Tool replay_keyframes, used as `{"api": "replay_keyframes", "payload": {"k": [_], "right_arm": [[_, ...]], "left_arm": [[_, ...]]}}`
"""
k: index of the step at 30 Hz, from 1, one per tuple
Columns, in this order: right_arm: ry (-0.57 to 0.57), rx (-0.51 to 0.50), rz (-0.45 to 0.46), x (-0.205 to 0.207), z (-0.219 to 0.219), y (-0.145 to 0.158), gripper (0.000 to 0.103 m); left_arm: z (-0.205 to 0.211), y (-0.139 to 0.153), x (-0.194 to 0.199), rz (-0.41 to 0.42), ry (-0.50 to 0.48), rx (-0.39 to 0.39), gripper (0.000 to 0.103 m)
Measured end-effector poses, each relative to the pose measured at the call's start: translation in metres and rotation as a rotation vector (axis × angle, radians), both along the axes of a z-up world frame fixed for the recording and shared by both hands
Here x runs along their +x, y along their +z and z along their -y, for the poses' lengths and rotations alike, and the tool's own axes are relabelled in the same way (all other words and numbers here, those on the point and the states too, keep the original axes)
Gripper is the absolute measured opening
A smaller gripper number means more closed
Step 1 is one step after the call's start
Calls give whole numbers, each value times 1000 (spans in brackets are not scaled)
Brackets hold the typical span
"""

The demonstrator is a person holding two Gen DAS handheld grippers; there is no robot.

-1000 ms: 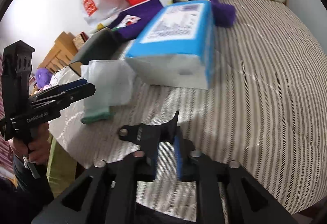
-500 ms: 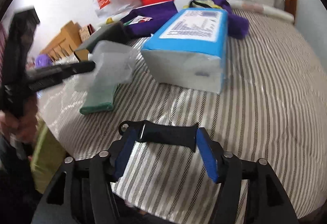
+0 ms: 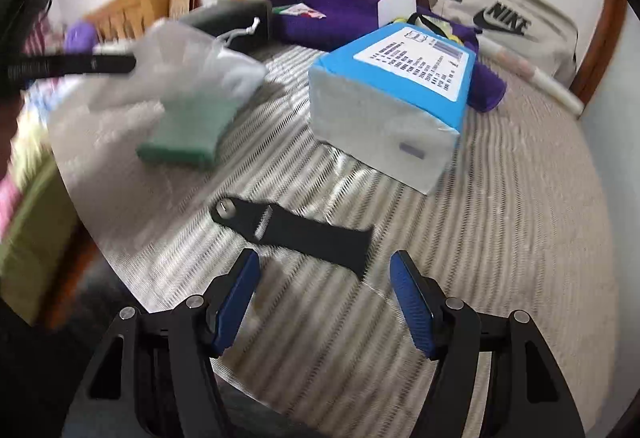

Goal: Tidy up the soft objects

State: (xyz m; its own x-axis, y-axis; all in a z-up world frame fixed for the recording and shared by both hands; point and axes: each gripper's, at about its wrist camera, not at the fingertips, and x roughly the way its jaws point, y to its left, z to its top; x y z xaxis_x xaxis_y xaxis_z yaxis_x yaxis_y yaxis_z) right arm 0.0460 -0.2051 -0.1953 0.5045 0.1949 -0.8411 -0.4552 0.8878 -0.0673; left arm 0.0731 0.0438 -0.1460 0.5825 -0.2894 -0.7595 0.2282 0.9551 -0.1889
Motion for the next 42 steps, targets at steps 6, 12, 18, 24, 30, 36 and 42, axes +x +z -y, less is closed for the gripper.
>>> {"api": "replay_keyframes", "payload": {"k": [6,12,18,24,30,36,42], "right_arm": [[88,-87,83,11,-21,1,75],[135,-15,49,32,-24,-2,75],[104,62,-67,32,-12,0,38],[136,48,-107,16,-16,2,36],[129,71,-95,21,-19,2,22],[61,124,-79,14,-15,1,27],[28,118,-21,7,-18,0,24]], "left_arm": [[-2,-4,0,-11,6,-18,8],[-6,-6,0,-21,1,-43,8],[-8,-8,-1,-31,-4,-52,8],[-10,-10,-1,-43,-3,-77,8],[-11,-8,-4,-30,6,-80,8],[-16,-14,-5,-60,11,-90,12],[-18,-24,1,-75,18,-132,10]]}}
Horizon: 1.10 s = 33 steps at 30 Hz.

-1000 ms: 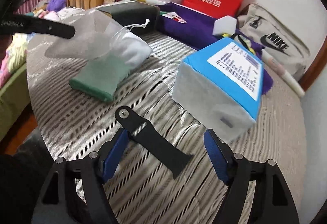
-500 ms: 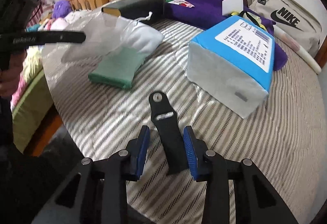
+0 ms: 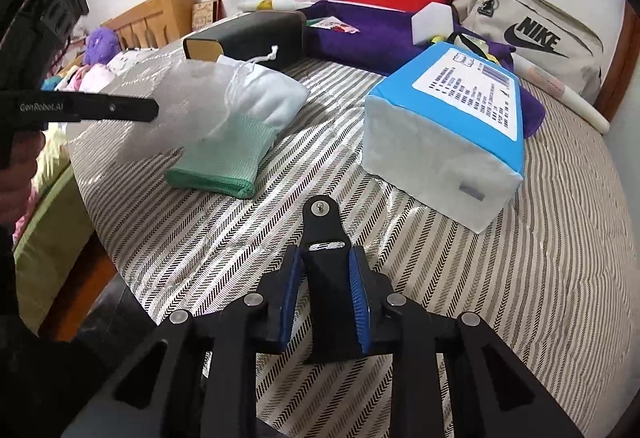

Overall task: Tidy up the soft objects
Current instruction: 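Carry the mesh bag with the left gripper while the right carries the strap onto the towel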

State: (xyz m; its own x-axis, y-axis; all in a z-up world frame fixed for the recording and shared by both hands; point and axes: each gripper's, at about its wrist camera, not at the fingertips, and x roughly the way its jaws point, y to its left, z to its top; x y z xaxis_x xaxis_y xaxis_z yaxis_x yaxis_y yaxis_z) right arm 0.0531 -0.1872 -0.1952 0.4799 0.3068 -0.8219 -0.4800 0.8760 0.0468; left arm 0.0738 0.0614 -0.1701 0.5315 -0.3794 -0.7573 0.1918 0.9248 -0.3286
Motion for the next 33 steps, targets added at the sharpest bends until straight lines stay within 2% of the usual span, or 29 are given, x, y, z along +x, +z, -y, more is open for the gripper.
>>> {"api": "replay_keyframes", "payload": {"k": [11,18,26,33], "right_arm": [[-83,99,-14,-6,21,26,23],[-111,123,31,-6,32,56,23],[-130,137,95,16,42,92,23],[-123,130,132,56,41,113,23]], "left_arm": [[-10,35,-12,82,43,13,9],[-13,54,-11,113,53,18,9],[-19,71,6,132,70,14,9],[-22,86,36,144,86,15,9]]}}
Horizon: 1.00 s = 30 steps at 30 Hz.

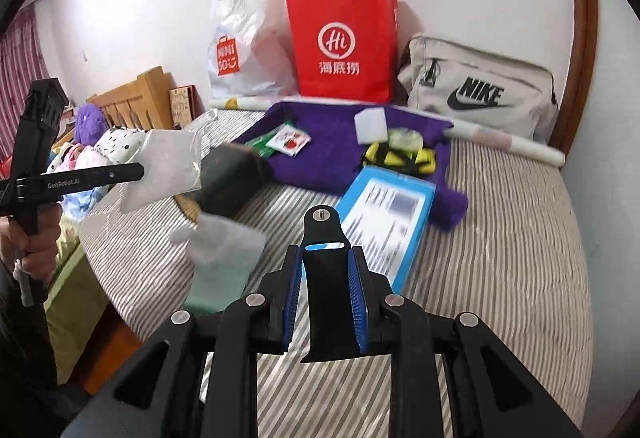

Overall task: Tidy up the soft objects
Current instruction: 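Carry the mesh bag with the left gripper while the right carries the strap onto the towel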

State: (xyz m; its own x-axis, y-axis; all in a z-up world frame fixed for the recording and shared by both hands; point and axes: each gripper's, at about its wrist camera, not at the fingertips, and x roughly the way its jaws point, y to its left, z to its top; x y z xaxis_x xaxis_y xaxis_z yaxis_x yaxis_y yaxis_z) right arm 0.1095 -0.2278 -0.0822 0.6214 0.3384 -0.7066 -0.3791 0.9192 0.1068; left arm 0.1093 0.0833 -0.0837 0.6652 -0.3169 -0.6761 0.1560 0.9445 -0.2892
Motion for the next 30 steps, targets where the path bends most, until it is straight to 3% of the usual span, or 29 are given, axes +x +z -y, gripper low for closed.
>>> {"api": "replay_keyframes", "payload": {"k": [13,30], "right_arm": [[40,6,26,86,-21,12,23],[-63,-52,-45,204,-5,-25,23]], "left_arm": [[-2,11,61,-12,32,26,9],[12,-12,165,-100,8,29,9]]}}
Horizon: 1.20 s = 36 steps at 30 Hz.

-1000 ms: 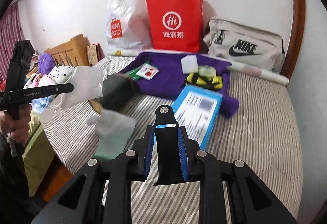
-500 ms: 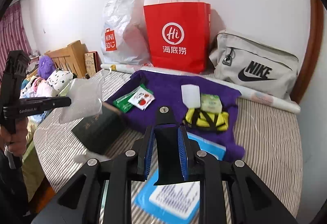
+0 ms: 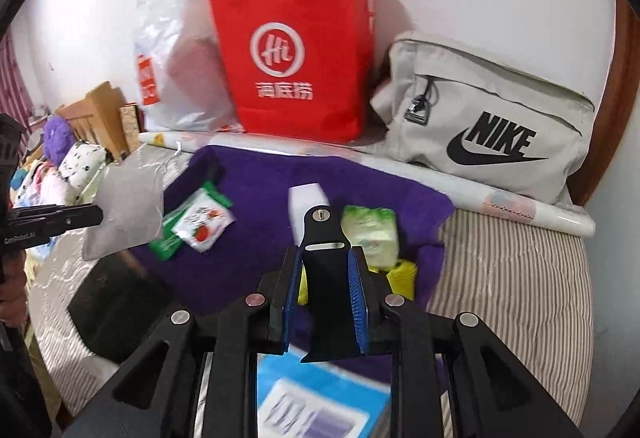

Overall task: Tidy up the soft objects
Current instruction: 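Carry the mesh bag with the left gripper while the right carries the strap onto the towel, then open the left gripper over the towel while the right releases the strap on the yellow pouch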

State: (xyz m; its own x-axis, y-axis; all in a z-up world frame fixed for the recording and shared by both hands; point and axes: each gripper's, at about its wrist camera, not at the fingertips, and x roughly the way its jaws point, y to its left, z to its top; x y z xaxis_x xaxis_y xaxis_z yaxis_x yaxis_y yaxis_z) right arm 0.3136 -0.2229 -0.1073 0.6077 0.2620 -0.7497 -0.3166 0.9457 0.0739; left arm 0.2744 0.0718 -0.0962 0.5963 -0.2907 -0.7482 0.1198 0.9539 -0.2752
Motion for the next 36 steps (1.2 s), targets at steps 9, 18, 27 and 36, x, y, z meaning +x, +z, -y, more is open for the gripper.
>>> {"api": "replay_keyframes", "payload": {"k": [9,18,27,36], "right_arm": [[-48,-8,-73,39,11,-29,23],[-35,-15,-140,57,3,-54,24],[-7,3,-128,49,1,-45,57],[-27,19,-114,7,2,-17,57]], "left_arm": [[11,-29,53,-98,-43,4,9],[16,-51,77,-161,-71,33,9],[13,-58,85,-208,-43,81,35],[1,-28,54,-119,3,104,45]]}}
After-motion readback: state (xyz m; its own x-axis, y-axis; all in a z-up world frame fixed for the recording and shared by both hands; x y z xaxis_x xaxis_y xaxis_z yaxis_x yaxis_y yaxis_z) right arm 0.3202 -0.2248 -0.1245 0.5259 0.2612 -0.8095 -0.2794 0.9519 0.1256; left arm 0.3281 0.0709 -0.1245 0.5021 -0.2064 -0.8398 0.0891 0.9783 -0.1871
